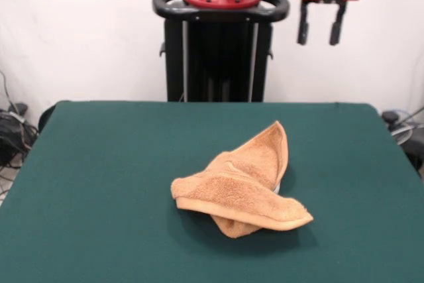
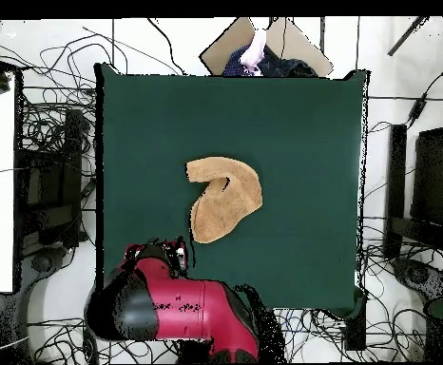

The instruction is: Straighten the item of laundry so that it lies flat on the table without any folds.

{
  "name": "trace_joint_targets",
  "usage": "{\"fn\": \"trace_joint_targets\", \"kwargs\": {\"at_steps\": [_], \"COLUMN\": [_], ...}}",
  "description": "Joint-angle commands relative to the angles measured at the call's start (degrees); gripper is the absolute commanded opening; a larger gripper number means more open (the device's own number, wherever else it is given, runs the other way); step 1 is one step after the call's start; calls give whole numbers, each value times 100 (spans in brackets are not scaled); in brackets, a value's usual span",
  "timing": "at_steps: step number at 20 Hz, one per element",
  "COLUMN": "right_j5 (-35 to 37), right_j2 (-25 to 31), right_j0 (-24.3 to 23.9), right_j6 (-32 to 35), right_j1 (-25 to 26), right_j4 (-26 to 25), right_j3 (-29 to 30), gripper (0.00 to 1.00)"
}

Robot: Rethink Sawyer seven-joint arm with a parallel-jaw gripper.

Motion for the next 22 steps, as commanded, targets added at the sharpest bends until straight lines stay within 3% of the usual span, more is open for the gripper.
{"fn": "trace_joint_targets", "kwargs": {"at_steps": [1, 19, 22], "right_j5": [-94, -43, -397], "right_j2": [139, 61, 398], "right_j0": [-79, -56, -410], "right_j6": [814, 806, 586], "right_j1": [59, 291, 553], "right_j4": [-62, -154, -153], "right_j3": [175, -96, -79], "gripper": [100, 100, 100]}}
